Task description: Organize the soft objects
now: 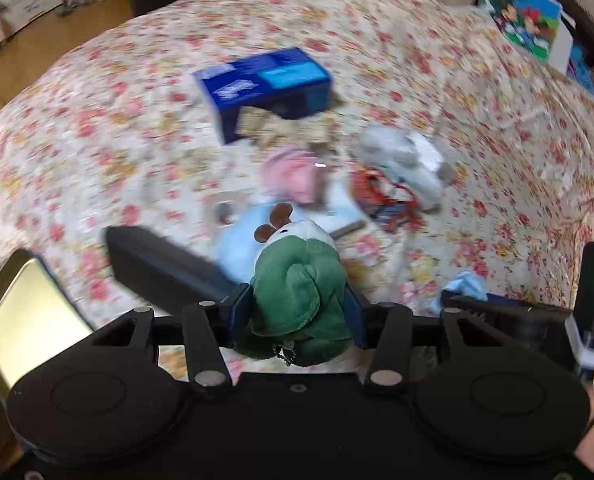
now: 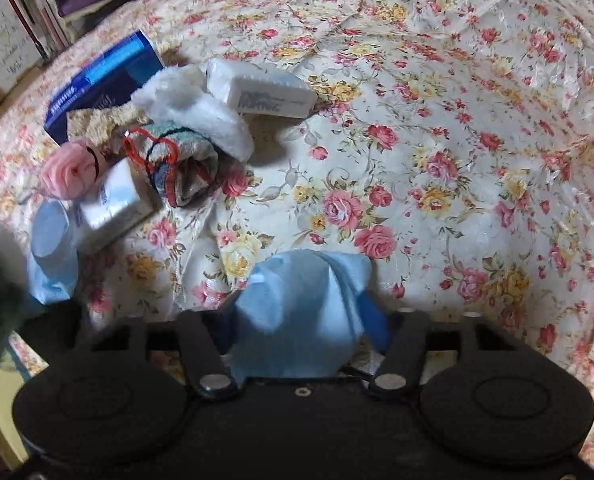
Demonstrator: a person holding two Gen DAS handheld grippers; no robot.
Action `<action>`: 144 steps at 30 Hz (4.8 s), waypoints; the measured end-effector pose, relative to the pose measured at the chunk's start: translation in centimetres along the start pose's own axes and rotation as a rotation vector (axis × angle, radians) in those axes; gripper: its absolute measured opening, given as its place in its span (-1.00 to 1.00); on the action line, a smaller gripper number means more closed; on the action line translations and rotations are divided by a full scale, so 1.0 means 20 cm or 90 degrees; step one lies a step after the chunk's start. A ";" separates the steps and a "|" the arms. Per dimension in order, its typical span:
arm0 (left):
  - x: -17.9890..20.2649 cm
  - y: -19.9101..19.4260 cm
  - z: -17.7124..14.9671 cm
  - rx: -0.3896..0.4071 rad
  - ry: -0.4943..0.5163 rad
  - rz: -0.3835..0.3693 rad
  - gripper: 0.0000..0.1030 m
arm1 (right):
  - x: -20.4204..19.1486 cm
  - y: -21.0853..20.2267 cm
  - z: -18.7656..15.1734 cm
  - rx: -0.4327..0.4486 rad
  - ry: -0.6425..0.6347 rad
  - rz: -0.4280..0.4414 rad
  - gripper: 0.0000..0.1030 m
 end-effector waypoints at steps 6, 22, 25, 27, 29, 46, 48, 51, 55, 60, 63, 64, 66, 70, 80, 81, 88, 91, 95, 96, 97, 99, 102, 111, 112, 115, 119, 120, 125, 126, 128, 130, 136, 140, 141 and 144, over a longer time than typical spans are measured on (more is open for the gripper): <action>-0.35 -0.13 -0.19 0.012 -0.059 0.061 -0.06 | -0.15 -0.16 -0.02 0.035 -0.023 -0.005 -0.34; -1.19 0.01 -0.76 -0.039 -0.267 0.213 -0.06 | -1.12 -0.55 -0.49 -0.007 -0.265 0.187 -0.32; -1.24 0.09 -0.84 -0.056 -0.289 0.215 -0.05 | -1.31 -0.54 -0.64 -0.025 -0.323 0.201 -0.32; -1.27 0.14 -0.89 -0.071 -0.304 0.202 -0.06 | -1.42 -0.52 -0.74 -0.032 -0.356 0.200 -0.32; -1.27 0.15 -0.93 -0.084 -0.322 0.173 -0.06 | -1.50 -0.49 -0.83 -0.041 -0.384 0.195 -0.32; -1.27 0.15 -0.90 -0.091 -0.268 0.252 0.26 | -1.71 -0.24 -1.10 -0.072 -0.468 0.143 0.13; -1.27 0.16 -0.89 -0.094 -0.272 0.248 0.26 | -1.69 -0.24 -1.09 -0.069 -0.466 0.138 0.15; -1.26 0.16 -0.89 -0.096 -0.275 0.244 0.27 | -1.67 -0.24 -1.07 -0.070 -0.460 0.135 0.16; -1.25 0.17 -0.89 -0.101 -0.270 0.251 0.27 | -1.65 -0.24 -1.07 -0.071 -0.455 0.130 0.17; -1.25 0.17 -0.89 -0.104 -0.269 0.244 0.27 | -1.62 -0.24 -1.06 -0.070 -0.449 0.126 0.19; -1.25 0.18 -0.89 -0.105 -0.271 0.232 0.27 | -1.61 -0.24 -1.05 -0.069 -0.446 0.125 0.19; -1.25 0.18 -0.90 -0.104 -0.273 0.225 0.27 | -1.61 -0.24 -1.05 -0.069 -0.445 0.124 0.19; -1.25 0.18 -0.90 -0.104 -0.277 0.219 0.27 | -1.60 -0.24 -1.05 -0.068 -0.443 0.123 0.20; -1.25 0.18 -0.90 -0.104 -0.276 0.222 0.27 | -1.60 -0.25 -1.05 -0.067 -0.441 0.123 0.20; -1.23 0.19 -0.90 -0.111 -0.264 0.222 0.27 | -1.59 -0.26 -1.04 -0.065 -0.436 0.122 0.22; -1.23 0.20 -0.90 -0.112 -0.263 0.222 0.27 | -1.58 -0.26 -1.03 -0.064 -0.436 0.123 0.22; -1.22 0.22 -0.89 -0.120 -0.254 0.221 0.27 | -1.57 -0.26 -1.02 -0.065 -0.428 0.124 0.24; -1.22 0.23 -0.89 -0.129 -0.249 0.224 0.27 | -1.56 -0.26 -1.01 -0.067 -0.423 0.125 0.24; -1.26 0.25 -0.90 -0.136 -0.263 0.226 0.27 | -1.55 -0.26 -0.99 -0.068 -0.411 0.130 0.24; -1.26 0.25 -0.91 -0.137 -0.266 0.228 0.27 | -1.55 -0.27 -0.98 -0.066 -0.408 0.133 0.24; -1.26 0.26 -0.91 -0.138 -0.267 0.231 0.27 | -1.54 -0.29 -0.96 -0.062 -0.406 0.137 0.24; -1.26 0.27 -0.91 -0.143 -0.265 0.238 0.27 | -1.52 -0.33 -0.92 -0.049 -0.398 0.146 0.26; -1.25 0.29 -0.90 -0.146 -0.261 0.238 0.27 | -1.45 -0.39 -0.81 -0.023 -0.375 0.159 0.31; -1.18 0.29 -0.85 -0.128 -0.226 0.241 0.27 | -1.04 -0.41 -0.32 0.052 -0.229 0.119 0.37; -1.16 0.28 -0.85 -0.123 -0.225 0.239 0.27 | -0.98 -0.40 -0.27 0.057 -0.209 0.112 0.37; -1.12 0.25 -0.81 -0.112 -0.216 0.241 0.27 | -0.82 -0.36 -0.12 0.079 -0.154 0.082 0.41; -1.03 0.21 -0.71 -0.102 -0.195 0.243 0.27 | -0.66 -0.29 0.04 0.088 -0.091 0.049 0.41; -0.99 0.20 -0.68 -0.099 -0.184 0.243 0.27 | -0.61 -0.27 0.07 0.086 -0.078 0.044 0.41; -0.81 0.13 -0.47 -0.061 -0.129 0.212 0.27 | -0.48 -0.14 0.17 0.076 -0.035 0.020 0.41; -0.78 0.12 -0.43 -0.052 -0.117 0.209 0.28 | -0.49 -0.11 0.17 0.073 -0.028 0.014 0.41; -0.71 0.09 -0.35 -0.036 -0.093 0.202 0.28 | -0.45 -0.06 0.18 0.066 -0.014 0.008 0.41; -0.65 0.07 -0.28 -0.025 -0.074 0.191 0.28 | -0.44 0.00 0.20 0.059 0.002 0.007 0.42; -0.47 0.08 -0.13 -0.016 -0.017 0.158 0.28 | -0.50 0.10 0.22 0.071 0.024 0.010 0.55; -0.34 0.11 -0.05 -0.013 0.023 0.140 0.30 | -0.56 0.16 0.23 0.081 0.012 0.001 0.56; -0.31 0.12 -0.03 -0.014 0.032 0.132 0.30 | -0.57 0.18 0.23 0.083 0.008 0.000 0.56; -0.22 0.17 0.03 -0.019 0.053 0.103 0.30 | -0.56 0.21 0.23 0.086 -0.005 0.007 0.45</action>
Point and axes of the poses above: each gripper's, at about its wrist camera, not at the fingertips, and y roughly the way its jaws point, x to its right, z to its top, the point moved 3 cm from there along y, roughly the way its jaws point, and after that the axes turned 14 degrees about y, right-handed, at the moved point
